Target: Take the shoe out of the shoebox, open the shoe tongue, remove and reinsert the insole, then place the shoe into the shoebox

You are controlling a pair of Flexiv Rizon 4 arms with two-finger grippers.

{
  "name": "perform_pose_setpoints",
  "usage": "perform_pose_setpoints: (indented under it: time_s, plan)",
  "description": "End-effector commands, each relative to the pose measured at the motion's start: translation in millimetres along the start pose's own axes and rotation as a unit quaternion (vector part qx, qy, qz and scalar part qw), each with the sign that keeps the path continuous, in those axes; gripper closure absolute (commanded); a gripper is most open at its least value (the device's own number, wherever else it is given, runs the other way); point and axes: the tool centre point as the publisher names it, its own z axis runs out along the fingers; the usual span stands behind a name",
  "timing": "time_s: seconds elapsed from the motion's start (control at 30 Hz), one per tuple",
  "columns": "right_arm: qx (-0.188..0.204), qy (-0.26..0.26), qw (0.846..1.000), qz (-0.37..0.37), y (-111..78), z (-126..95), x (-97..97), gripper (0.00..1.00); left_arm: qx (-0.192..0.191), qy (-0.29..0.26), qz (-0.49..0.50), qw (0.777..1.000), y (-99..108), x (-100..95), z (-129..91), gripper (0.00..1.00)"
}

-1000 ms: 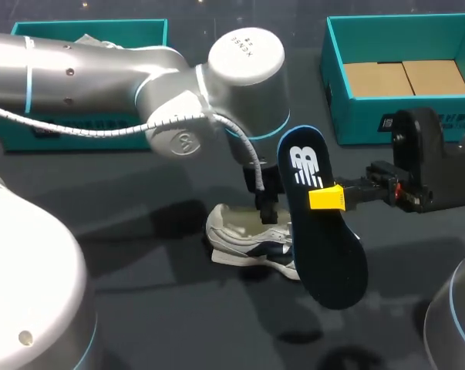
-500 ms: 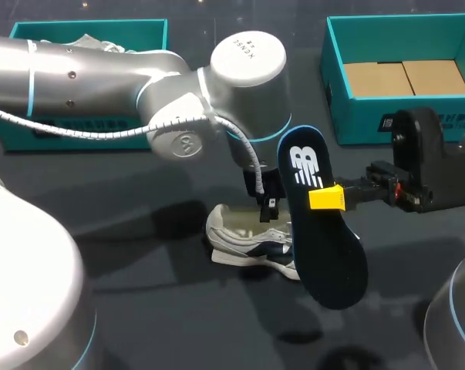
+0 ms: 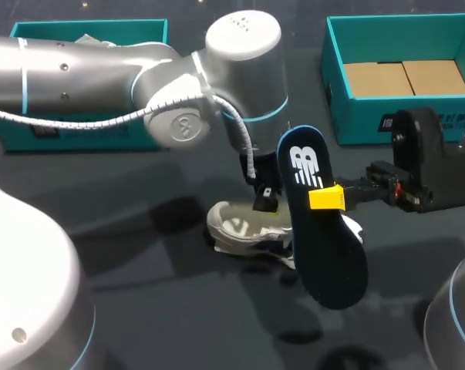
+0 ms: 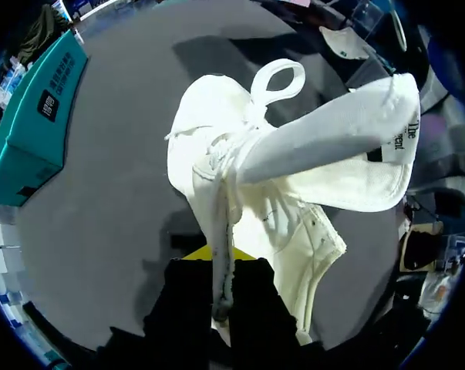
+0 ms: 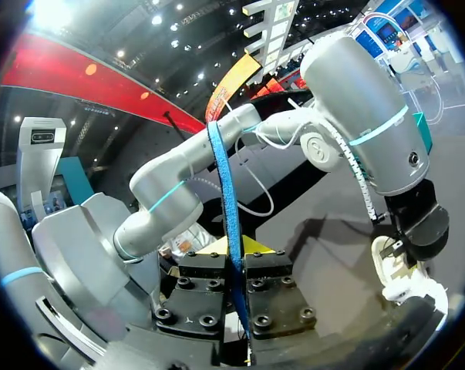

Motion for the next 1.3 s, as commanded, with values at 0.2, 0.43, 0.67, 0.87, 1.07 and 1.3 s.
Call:
perform_pose_setpoints:
  time_s: [0.2, 0.43, 0.67, 0.87, 1.07, 1.3]
  plan:
    - [-0.001, 0.000, 1.000, 0.000, -1.1, 1.3, -0.4, 1.00, 0.010, 0.027, 0.110, 0.994, 7.5, -6.5, -39.4, 1.00]
    - [-0.001, 0.000, 1.000, 0.000, -1.1, 1.3, -0.4, 1.00, 0.010, 0.027, 0.110, 0.994, 7.5, -6.5, -39.4, 1.00]
    - [-0.001, 0.000, 1.000, 0.000, -1.1, 1.3, -0.4, 1.00, -0.007, 0.139, 0.417, 0.898, 14.5, -19.1, -58.7, 1.00]
    - [-0.001, 0.000, 1.000, 0.000, -1.1, 1.3, -0.4, 1.00, -0.043, 0.105, 0.450, 0.886, 14.9, -20.8, -64.1, 1.00]
    - [-0.001, 0.000, 1.000, 0.000, -1.1, 1.3, -0.4, 1.00, -0.022, 0.135, 0.497, 0.857, 13.8, -23.6, -59.8, 1.00]
    - [-0.001, 0.000, 1.000, 0.000, -1.1, 1.3, -0.4, 1.00, -0.038, 0.129, 0.612, 0.780, 17.7, -13.4, -58.2, 1.00]
